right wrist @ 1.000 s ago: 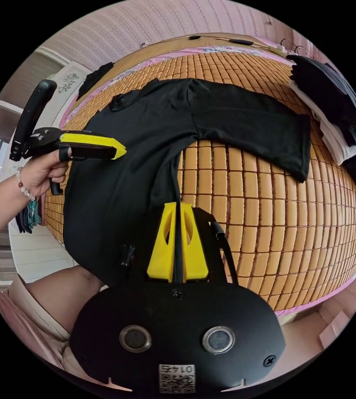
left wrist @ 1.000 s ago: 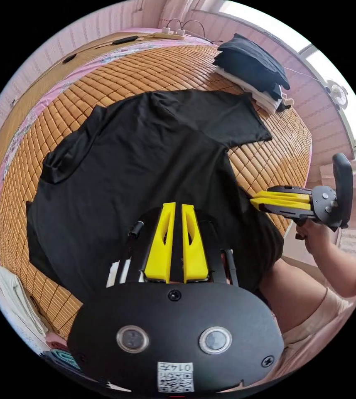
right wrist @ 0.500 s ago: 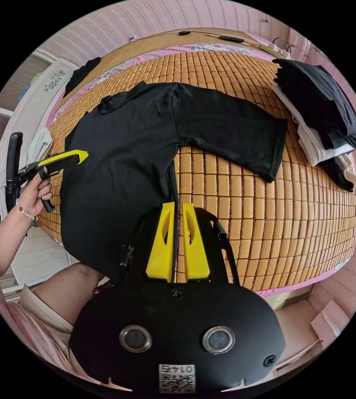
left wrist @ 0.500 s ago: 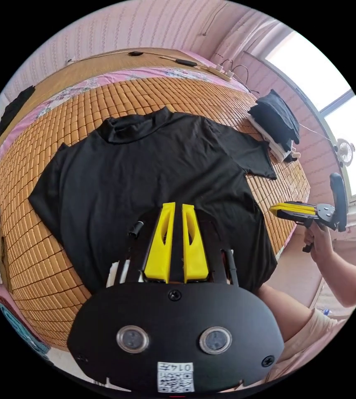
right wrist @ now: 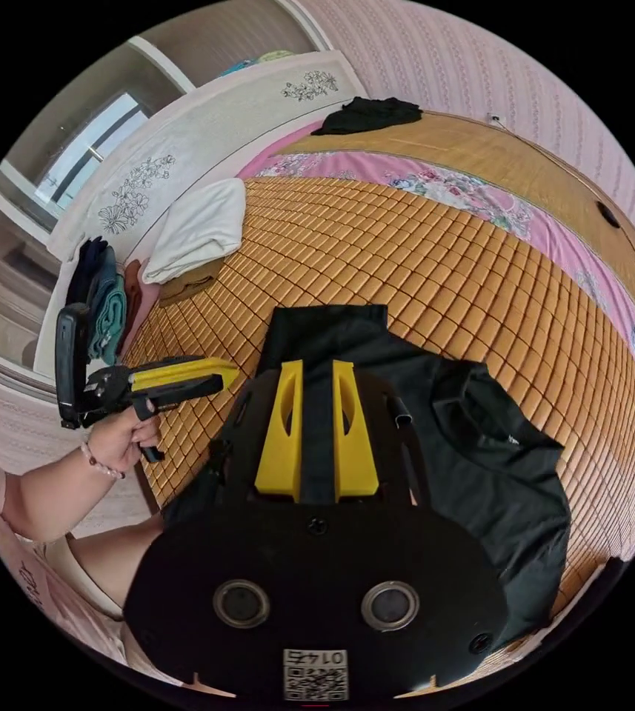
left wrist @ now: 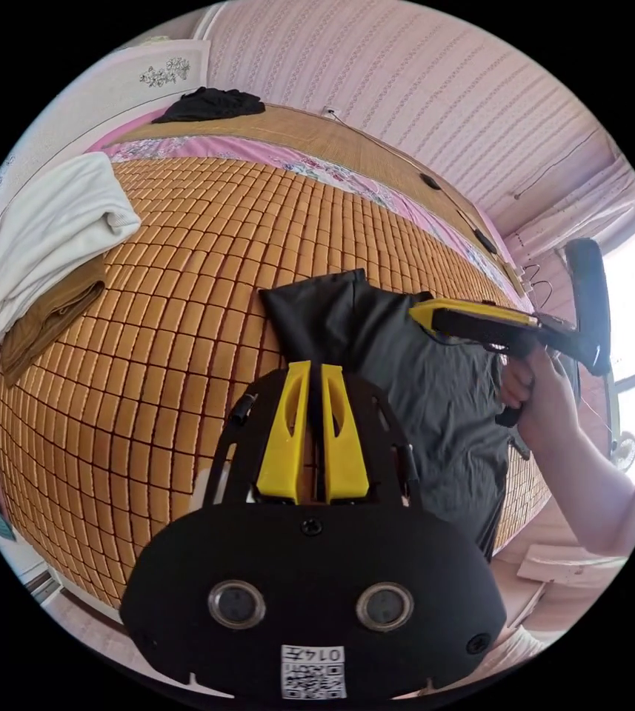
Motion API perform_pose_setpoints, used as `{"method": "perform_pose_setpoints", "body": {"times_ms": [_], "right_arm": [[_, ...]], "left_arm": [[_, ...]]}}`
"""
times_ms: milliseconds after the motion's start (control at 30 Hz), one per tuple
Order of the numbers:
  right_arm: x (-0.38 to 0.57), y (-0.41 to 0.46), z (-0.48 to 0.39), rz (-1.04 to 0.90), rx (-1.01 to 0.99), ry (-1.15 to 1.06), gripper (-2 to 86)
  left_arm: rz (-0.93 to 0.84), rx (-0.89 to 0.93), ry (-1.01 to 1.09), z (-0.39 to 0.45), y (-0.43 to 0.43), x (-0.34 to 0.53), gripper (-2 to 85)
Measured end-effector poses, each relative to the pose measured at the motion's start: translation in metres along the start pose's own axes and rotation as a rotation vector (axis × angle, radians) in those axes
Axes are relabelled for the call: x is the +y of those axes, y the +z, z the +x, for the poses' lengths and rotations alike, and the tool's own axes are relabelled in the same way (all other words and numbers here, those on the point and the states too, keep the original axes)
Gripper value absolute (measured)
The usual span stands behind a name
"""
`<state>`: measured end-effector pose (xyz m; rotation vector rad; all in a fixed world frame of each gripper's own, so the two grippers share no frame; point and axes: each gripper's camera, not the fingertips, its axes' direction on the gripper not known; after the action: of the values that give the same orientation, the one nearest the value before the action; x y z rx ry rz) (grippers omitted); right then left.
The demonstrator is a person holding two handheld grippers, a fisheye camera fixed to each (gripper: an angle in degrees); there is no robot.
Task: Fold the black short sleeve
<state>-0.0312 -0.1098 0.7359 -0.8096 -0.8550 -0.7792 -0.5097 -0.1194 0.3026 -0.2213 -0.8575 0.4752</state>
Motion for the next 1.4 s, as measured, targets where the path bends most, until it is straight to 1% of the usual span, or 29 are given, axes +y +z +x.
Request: {"method": "perform_pose_setpoints", "body": {"times_ms": [67,100,200,267,333,400,433,500,533,567,633,733,800,867,1000,1067,1100,1167,1233,1300,1333,1367,1400], "right_arm": [[-0.056,0.013,-0.027,-0.043,-0.005,-0.06,7.6],[-0.067,0.018,-0.035,-0.062,-0.002,-0.077,7.9],[-0.104,0.048,-0.074,-0.2,0.02,-0.166,9.9],[-0.112,0.067,-0.095,-0.299,0.112,-0.217,6.7],[-0.113,0.052,-0.102,-0.233,0.204,-0.214,2.1],[-0.111,0.034,-0.1,-0.237,0.155,-0.196,1.1],[-0.105,0.012,-0.094,-0.191,0.103,-0.15,0.9],[-0.088,-0.035,-0.083,-0.096,0.073,-0.061,0.7],[-0.069,-0.073,-0.076,-0.026,0.076,0.009,0.7],[-0.045,-0.11,-0.069,0.024,0.073,0.094,0.7],[-0.003,-0.153,-0.058,0.051,0.071,0.223,0.9],[0.063,-0.184,-0.039,-0.022,0.158,0.395,1.9],[0.09,-0.19,-0.027,-0.074,0.164,0.473,3.1],[0.099,-0.202,-0.023,-0.069,0.126,0.495,5.4],[0.074,-0.218,-0.031,-0.023,0.129,0.426,6.9],[0.047,-0.221,-0.034,-0.013,0.14,0.37,7.4],[0.04,-0.221,-0.035,-0.012,0.146,0.357,7.5],[0.013,-0.219,-0.036,-0.025,0.182,0.319,7.9],[-0.004,-0.217,-0.036,-0.045,0.213,0.313,8.0],[-0.017,-0.216,-0.036,-0.05,0.23,0.311,7.5],[-0.024,-0.213,-0.037,-0.074,0.236,0.304,5.8],[-0.03,-0.211,-0.039,-0.108,0.223,0.294,3.6],[-0.033,-0.213,-0.041,-0.112,0.217,0.29,2.3]], "left_arm": [[-0.032,-0.012,-0.023,-0.02,0.009,-0.003,4.8],[-0.038,-0.02,-0.03,-0.025,0.011,-0.002,5.1],[-0.083,-0.022,-0.054,-0.044,0.026,0.002,5.0],[-0.126,-0.001,-0.064,-0.057,0.038,0.007,3.6],[-0.106,0.013,-0.031,-0.064,0.041,0.01,2.4],[-0.108,0.012,-0.033,-0.072,0.041,0.011,0.8],[-0.114,0.013,-0.043,-0.076,0.041,0.01,0.4],[-0.075,0.025,0.007,-0.076,0.033,0.012,0.6],[-0.049,0.074,0.095,-0.07,0.026,0.014,1.9],[-0.035,0.159,0.216,-0.06,0.019,0.019,4.3],[-0.067,0.26,0.354,-0.048,0.014,0.032,5.7],[-0.129,0.309,0.452,-0.043,0.012,0.055,6.1],[-0.17,0.287,0.446,-0.049,0.017,0.062,5.9],[-0.198,0.274,0.385,-0.066,0.024,0.061,5.1],[-0.161,0.231,0.257,-0.093,0.033,0.043,4.8],[-0.105,0.199,0.207,-0.104,0.04,0.026,5.5],[-0.098,0.205,0.19,-0.107,0.042,0.021,6.0],[-0.071,0.297,0.128,-0.118,0.053,0.004,8.8],[-0.103,0.348,0.116,-0.122,0.068,-0.005,9.7],[-0.181,0.333,0.119,-0.121,0.085,-0.009,8.5],[-0.217,0.3,0.13,-0.12,0.092,-0.008,4.7],[-0.229,0.274,0.139,-0.119,0.095,-0.005,2.1],[-0.221,0.262,0.146,-0.119,0.093,-0.003,1.5]]}}
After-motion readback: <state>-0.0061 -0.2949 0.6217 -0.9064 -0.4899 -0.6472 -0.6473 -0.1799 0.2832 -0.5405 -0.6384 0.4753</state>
